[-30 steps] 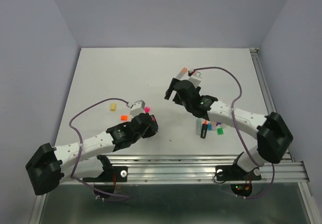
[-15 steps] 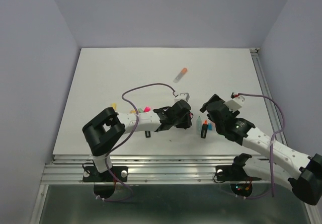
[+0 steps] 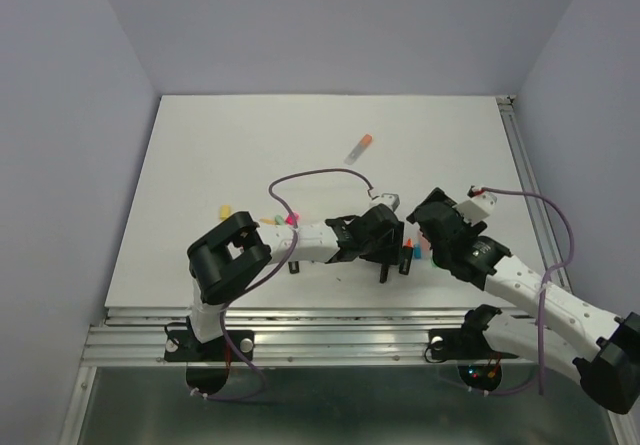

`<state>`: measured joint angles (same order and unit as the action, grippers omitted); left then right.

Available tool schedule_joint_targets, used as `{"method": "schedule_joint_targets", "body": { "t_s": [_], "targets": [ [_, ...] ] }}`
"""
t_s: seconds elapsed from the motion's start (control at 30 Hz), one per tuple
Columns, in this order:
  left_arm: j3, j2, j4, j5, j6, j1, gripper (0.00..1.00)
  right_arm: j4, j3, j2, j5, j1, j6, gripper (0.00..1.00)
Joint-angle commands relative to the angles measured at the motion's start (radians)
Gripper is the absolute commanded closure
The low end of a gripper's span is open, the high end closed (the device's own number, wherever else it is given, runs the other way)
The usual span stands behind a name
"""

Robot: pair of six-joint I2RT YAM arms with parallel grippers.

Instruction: Open the pen caps

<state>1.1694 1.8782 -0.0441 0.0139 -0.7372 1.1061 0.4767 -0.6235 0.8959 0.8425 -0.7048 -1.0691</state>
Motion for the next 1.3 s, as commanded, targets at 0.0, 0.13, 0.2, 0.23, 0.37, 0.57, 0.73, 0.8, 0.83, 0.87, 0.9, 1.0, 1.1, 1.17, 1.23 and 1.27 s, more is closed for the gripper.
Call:
{"method": "schedule_joint_targets", "body": {
  "t_s": [0.0,0.13,0.2,0.23,0.37,0.57,0.73,0.8,0.83,0.87,0.9,1.0,1.1,1.17,1.23,1.27],
  "targets": [
    [0.024,-0.062,0.003,-0.008,0.019,0.003,0.34,-0.058,-0.068,0.058,0.003,0.031,0.076,0.00],
    [0.004,-0.108,0.001,0.006,0.018,0.001,0.33,-0.124,-0.105,0.132,-0.062,0.063,0.147,0.00],
    [-0.022,-0.138,0.003,0.033,0.018,0.001,0.32,-0.142,-0.133,0.170,-0.101,0.091,0.190,0.00],
    [-0.034,-0.177,0.007,0.046,0.015,0.001,0.30,-0.147,-0.175,0.223,-0.133,0.099,0.199,0.00],
    [-0.138,-0.312,0.035,0.150,0.002,-0.003,0.05,-0.147,-0.304,0.374,-0.169,0.116,0.259,0.00],
    [-0.336,-0.635,0.122,0.334,-0.065,-0.046,0.01,-0.257,-0.490,0.613,-0.290,0.145,0.325,0.00],
    [-0.442,-0.819,0.167,0.408,-0.090,-0.086,0.01,-0.159,-0.772,0.872,-0.372,0.203,0.321,0.00],
    [-0.482,-0.861,0.170,0.419,-0.099,-0.095,0.01,-0.118,-0.878,0.969,-0.359,0.211,0.327,0.00],
    [-0.505,-0.898,0.177,0.422,-0.106,-0.103,0.01,-0.093,-0.965,1.054,-0.362,0.218,0.336,0.00],
    [-0.517,-0.916,0.181,0.428,-0.111,-0.104,0.01,-0.078,-1.017,1.095,-0.353,0.220,0.339,0.00],
    [-0.528,-0.930,0.179,0.431,-0.113,-0.110,0.01,-0.058,-1.062,1.135,-0.344,0.223,0.337,0.00],
    [-0.576,-0.985,0.159,0.420,-0.114,-0.114,0.01,-0.023,-1.231,1.288,-0.324,0.238,0.350,0.00],
    [-0.611,-1.036,0.139,0.406,-0.110,-0.118,0.01,0.041,-1.433,1.434,-0.345,0.263,0.342,0.00],
    [-0.626,-1.053,0.136,0.409,-0.110,-0.120,0.01,0.065,-1.556,1.523,-0.358,0.274,0.343,0.01],
    [-0.642,-1.076,0.119,0.414,-0.110,-0.121,0.01,0.048,-1.587,1.557,-0.359,0.278,0.353,0.03],
    [-0.646,-1.080,0.112,0.413,-0.110,-0.123,0.01,0.030,-1.590,1.566,-0.362,0.281,0.354,0.04]
  ]
}}
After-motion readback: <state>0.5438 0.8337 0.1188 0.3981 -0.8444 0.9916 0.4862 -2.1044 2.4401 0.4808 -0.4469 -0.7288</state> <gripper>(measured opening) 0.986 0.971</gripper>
